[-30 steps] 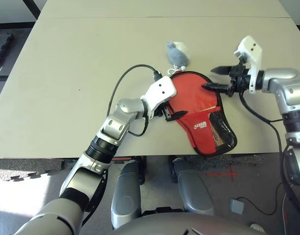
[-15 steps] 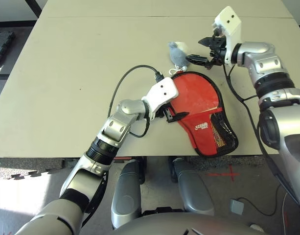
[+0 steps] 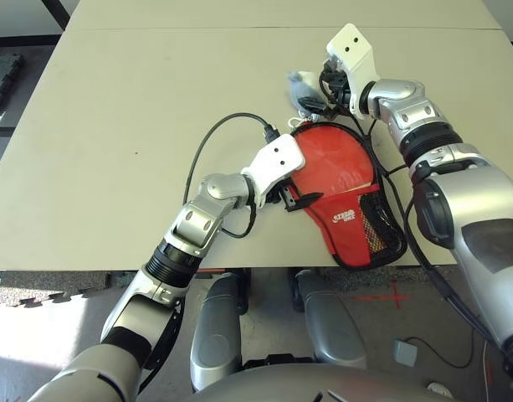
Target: Store the ping-pong paddle in its case and zip it.
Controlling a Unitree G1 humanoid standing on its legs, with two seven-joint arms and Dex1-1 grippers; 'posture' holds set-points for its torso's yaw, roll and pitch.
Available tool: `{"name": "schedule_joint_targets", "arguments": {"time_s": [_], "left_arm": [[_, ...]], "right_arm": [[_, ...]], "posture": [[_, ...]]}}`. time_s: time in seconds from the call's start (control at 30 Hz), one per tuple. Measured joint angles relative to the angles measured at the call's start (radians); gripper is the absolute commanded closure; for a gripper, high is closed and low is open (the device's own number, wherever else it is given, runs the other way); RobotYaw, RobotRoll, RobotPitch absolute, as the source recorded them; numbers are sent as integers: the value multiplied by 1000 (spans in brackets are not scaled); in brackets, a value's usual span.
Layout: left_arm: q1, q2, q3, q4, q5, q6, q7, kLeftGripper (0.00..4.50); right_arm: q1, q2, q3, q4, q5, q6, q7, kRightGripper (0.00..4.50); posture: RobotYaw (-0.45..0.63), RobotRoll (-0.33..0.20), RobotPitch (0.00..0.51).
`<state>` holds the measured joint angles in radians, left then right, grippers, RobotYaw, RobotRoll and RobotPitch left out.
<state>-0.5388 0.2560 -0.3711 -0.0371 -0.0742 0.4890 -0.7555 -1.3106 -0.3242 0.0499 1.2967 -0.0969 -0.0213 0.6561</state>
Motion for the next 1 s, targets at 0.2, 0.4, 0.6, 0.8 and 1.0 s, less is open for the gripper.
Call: {"name": "schedule_joint_targets", "arguments": {"time_s": [0.2,0.4,0.6,0.8,1.0], "left_arm": [[-1,0,-4,-3,0,3,-1,0],[-4,-5,-6,6,0,3,-1,0],[-8,-10,-14,11,0,2,-1,0],[-13,-12,-21,15,0,2,-1,0],[-29,-19,-29,38,-1,-4,-4,0]], "right_arm": [[0,-54,-22,1,-3,0,-48,4455],[8,-112,-23,1,-7,0,-41,4482],[43,-230,-21,-1,-26,2,11,4482],[82,-346,-15,-32,-44,25,141,4482],[159,-455,9,-128,-43,114,368,4482]], "posture": [[39,0,305],[22,0,303],[16,0,301],[-13,0,293],[-43,0,289]]}}
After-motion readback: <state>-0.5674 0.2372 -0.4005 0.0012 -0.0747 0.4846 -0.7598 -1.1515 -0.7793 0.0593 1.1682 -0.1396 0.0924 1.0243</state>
